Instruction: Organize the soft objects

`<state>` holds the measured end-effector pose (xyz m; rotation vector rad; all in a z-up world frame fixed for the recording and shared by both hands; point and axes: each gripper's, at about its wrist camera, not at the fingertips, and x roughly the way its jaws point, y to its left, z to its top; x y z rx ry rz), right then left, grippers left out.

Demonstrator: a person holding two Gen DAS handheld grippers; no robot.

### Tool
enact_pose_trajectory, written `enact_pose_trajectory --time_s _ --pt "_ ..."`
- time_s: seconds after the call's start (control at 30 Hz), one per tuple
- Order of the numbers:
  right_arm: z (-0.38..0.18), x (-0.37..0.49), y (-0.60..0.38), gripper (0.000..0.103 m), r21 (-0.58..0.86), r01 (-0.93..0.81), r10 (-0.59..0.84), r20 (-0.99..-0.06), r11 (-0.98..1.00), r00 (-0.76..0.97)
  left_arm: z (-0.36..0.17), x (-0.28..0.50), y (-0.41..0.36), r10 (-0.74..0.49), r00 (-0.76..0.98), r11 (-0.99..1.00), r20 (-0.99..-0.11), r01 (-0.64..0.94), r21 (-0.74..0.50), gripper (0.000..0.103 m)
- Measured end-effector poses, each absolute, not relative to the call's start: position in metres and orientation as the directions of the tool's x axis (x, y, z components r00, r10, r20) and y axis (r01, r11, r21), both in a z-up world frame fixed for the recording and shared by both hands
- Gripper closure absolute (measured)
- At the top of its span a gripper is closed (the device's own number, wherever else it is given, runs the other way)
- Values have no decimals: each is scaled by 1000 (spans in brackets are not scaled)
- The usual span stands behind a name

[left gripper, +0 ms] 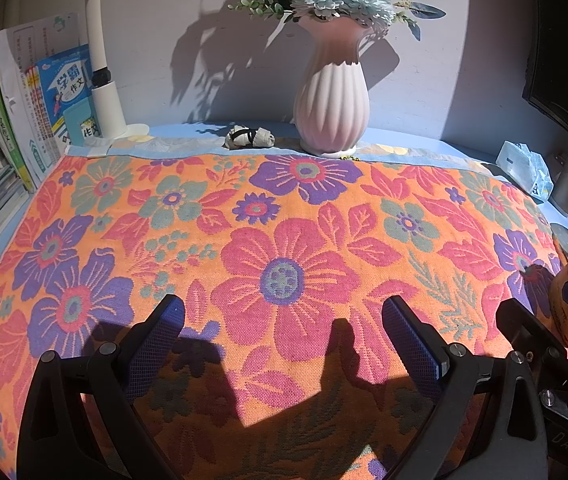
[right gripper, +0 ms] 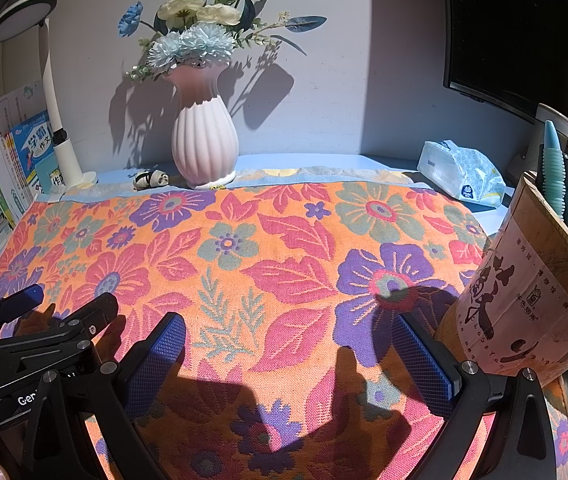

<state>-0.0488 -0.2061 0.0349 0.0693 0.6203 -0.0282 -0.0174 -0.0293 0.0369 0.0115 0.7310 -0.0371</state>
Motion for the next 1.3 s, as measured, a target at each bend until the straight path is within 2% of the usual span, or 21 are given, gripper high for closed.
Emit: enact_pose_trajectory --time_s 1.3 --pt "30 -48 -207 1 60 44 0 -591 997 807 38 -17 -29 -24 747 999 -665 41 11 4"
